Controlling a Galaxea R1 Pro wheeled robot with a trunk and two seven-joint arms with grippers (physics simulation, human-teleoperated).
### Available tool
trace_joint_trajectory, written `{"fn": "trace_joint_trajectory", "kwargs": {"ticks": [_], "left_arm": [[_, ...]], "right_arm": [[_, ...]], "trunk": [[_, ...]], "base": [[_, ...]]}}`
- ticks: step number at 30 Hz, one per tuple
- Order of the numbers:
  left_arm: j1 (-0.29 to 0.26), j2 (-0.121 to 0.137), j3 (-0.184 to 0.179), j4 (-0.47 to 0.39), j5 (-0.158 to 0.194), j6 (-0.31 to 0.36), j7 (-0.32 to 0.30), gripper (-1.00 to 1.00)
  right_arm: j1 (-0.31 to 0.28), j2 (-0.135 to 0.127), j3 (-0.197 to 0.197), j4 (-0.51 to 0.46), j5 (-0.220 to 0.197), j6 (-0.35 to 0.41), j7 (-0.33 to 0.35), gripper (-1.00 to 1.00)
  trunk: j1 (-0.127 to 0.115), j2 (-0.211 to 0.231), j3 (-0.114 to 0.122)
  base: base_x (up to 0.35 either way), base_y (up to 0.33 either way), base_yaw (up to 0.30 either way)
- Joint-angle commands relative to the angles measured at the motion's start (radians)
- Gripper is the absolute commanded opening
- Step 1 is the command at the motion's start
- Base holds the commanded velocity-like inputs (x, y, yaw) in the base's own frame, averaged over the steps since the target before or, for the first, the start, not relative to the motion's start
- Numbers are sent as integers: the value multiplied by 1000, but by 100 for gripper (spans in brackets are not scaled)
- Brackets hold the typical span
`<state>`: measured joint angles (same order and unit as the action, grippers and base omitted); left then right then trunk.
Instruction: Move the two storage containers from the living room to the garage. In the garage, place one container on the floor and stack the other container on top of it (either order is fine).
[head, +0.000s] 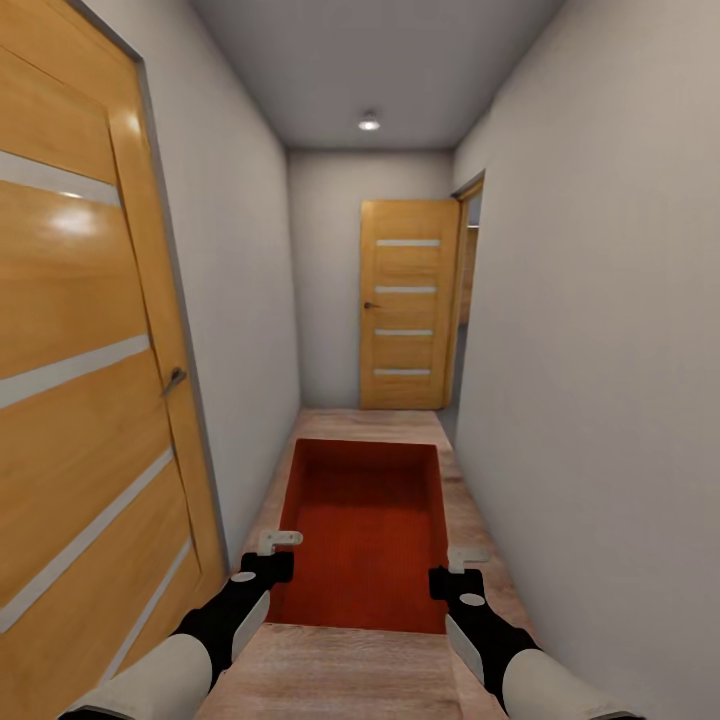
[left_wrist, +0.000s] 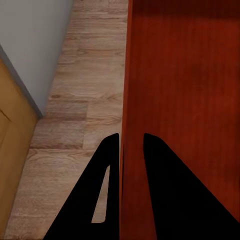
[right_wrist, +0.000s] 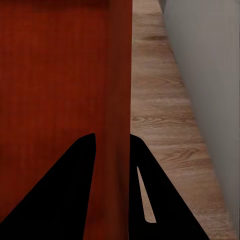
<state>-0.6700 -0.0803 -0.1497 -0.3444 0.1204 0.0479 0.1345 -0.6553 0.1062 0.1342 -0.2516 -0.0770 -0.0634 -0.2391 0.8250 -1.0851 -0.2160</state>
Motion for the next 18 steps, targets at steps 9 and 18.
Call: {"fn": "trace_joint_trajectory", "kwargs": {"ticks": [9,18], "left_arm": [[0,19,-7,-5,-8,-9,30,-100],[0,19,-7,-5,-8,-9,30,-100]], "right_arm": [[-1,0,-8,3,-23,-3,-3,-100],[-1,0,-8,3,-23,-3,-3,-100]], "trunk": [[1,-1,-1],[1,-1,-1]], "base": [[324,0,0],[324,0,0]]}}
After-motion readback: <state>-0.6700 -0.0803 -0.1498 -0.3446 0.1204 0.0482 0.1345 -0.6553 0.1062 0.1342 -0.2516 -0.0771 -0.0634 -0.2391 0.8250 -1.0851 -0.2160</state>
